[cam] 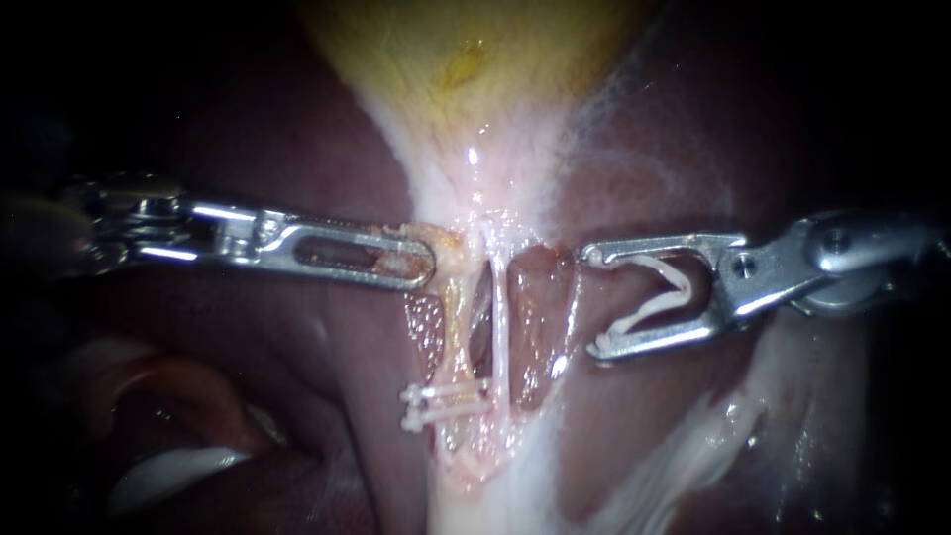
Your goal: Clipping third clip left tube
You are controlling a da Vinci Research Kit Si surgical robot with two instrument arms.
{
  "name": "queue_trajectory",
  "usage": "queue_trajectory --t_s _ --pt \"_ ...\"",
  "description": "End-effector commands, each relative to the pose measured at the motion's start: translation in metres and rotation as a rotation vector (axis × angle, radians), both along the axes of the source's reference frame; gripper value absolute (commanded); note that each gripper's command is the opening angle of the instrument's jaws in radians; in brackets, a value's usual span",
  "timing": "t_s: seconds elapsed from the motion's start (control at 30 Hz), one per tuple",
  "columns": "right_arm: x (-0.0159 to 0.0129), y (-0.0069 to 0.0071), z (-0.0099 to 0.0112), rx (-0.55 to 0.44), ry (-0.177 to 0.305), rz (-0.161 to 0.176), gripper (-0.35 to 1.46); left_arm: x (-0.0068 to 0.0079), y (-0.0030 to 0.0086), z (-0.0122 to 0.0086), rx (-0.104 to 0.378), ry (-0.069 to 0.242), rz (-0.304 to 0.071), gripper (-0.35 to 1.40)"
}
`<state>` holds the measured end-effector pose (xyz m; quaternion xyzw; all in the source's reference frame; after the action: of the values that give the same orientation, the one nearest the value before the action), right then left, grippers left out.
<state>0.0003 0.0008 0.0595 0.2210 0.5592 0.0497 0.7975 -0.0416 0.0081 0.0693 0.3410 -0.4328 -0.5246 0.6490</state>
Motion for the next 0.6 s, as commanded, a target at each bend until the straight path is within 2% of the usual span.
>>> queue_trajectory --t_s 0.03,0.17,0.43,0.6 --pt "0.0000 0.0000 -0.0001 -0.001 -0.001 0.000 0.44 0.0000 0.0000 0.0000 0.000 0.000 0.000 -0.35" --pt "0.0000 0.0000 -0.0001 0.004 -0.002 0.002 0.44 0.0005 0.0002 -0.0006 0.003 -0.002 0.002 -0.35" --pt "0.0000 0.0000 -0.0001 0.010 -0.004 0.004 0.44 0.0026 0.0005 -0.0030 0.007 0.002 -0.013 -0.35" --pt "0.0001 0.0000 -0.0002 0.016 -0.005 0.006 0.44 0.0030 0.0002 -0.0047 0.011 -0.005 -0.020 -0.35"
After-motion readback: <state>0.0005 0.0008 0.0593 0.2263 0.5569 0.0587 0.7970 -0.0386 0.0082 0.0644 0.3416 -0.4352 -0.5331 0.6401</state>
